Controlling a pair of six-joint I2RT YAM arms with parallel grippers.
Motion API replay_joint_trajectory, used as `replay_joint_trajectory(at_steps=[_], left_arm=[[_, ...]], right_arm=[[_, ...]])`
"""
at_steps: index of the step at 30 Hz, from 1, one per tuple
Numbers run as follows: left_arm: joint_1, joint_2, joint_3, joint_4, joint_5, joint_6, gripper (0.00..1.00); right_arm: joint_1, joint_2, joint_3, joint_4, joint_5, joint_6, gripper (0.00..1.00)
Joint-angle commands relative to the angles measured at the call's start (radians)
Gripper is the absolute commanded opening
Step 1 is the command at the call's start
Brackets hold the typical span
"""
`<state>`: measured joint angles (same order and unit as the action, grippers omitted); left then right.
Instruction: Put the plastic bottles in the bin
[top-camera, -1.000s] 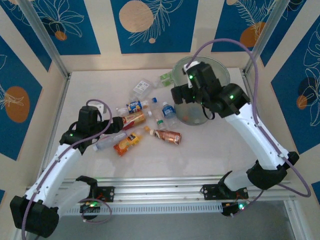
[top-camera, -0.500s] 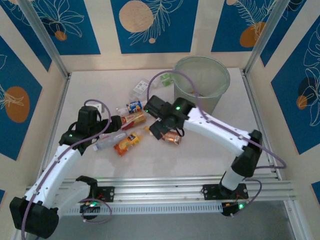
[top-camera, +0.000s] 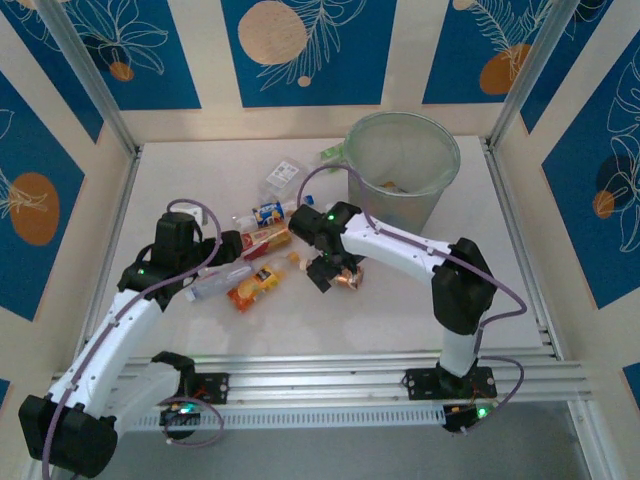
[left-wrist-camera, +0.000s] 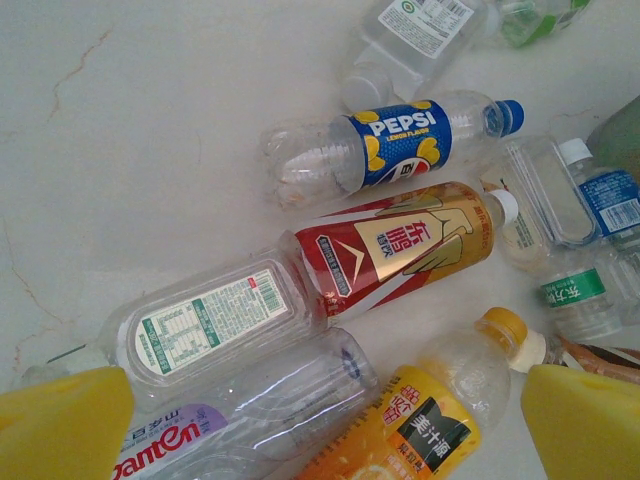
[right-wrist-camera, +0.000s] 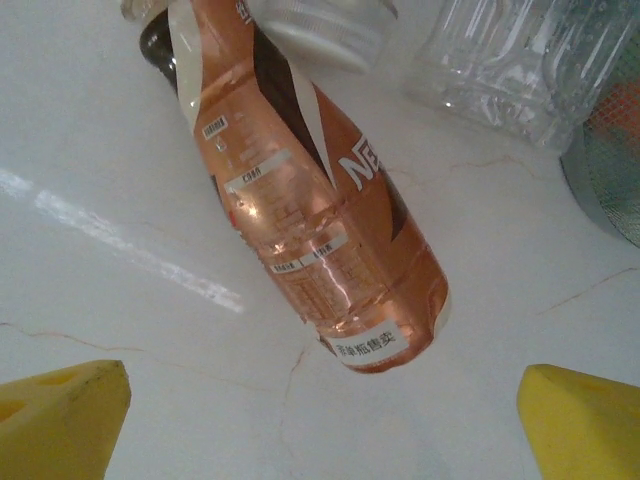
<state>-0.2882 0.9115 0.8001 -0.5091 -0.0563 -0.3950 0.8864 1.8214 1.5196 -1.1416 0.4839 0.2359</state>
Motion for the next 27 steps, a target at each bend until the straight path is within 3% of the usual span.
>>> replay_joint_trajectory(at_steps=[1,14,27], left_arm=[[-0.009,-0.010,-0.006,0.023,-0.019,-0.018,1.00],[-0.009,-0.007,-0.007,0.029,-0.022,-0.018,0.99],[-0.011,0.002,-0.008,0.036,-0.022,-0.019,1.00]], right_arm=[[-0.025,0.038,-0.032,0.065,-0.081,-0.037,0.96],[-0.082,0.120,-0.065,0.150,-0.122,-0.057,0.90],[-0.056,0.145,-0.110,0.141,-0.163,-0.047,0.84]])
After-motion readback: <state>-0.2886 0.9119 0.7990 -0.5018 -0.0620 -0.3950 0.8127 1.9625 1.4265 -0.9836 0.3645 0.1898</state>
